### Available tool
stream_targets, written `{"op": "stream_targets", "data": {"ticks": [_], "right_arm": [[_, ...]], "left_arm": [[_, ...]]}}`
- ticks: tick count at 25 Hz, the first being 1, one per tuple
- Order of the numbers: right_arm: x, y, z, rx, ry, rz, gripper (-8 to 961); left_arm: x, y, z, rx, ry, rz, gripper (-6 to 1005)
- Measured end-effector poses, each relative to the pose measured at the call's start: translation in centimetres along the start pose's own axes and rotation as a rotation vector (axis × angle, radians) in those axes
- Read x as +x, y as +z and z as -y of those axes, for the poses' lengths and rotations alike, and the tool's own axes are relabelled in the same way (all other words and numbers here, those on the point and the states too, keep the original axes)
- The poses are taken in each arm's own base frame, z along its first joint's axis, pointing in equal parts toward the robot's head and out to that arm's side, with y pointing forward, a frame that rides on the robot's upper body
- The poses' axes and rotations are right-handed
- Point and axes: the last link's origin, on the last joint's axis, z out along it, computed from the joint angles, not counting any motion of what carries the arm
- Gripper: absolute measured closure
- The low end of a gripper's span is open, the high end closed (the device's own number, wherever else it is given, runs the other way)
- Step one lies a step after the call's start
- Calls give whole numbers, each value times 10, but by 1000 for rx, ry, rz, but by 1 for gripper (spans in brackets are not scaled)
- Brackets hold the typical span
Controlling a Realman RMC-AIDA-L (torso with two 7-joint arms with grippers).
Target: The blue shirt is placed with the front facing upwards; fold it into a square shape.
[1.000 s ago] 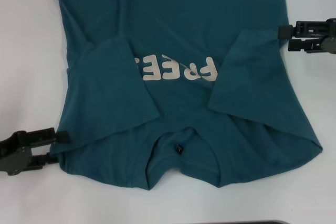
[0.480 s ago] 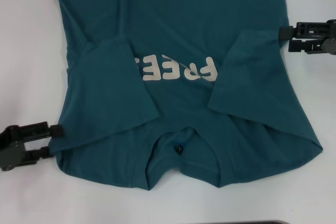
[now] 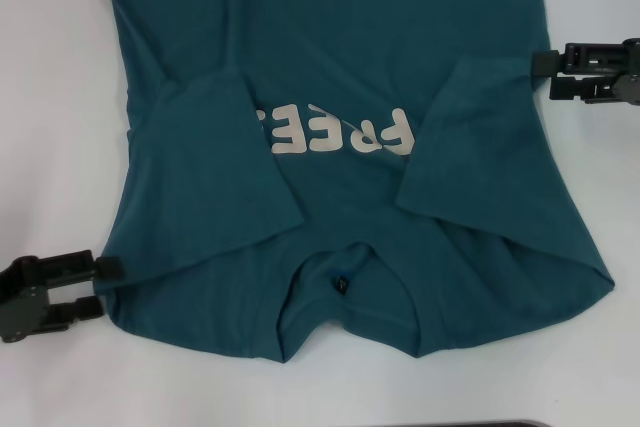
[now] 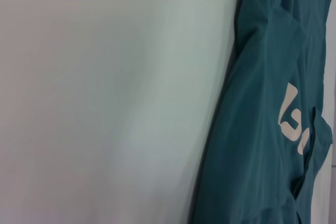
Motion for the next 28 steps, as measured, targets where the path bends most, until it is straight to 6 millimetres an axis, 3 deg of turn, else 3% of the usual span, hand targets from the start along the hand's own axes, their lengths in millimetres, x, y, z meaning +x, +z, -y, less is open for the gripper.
{"op": "stream_targets", "data": {"ticks": [13,28], "right_arm": [[1,-1,0,0,1,-1,34],[1,-2,1,-1,6,8,35]], "left_arm": [[8,17,-18,-23,34,38,199],[11,1,-11,18,5,-2,204]]}}
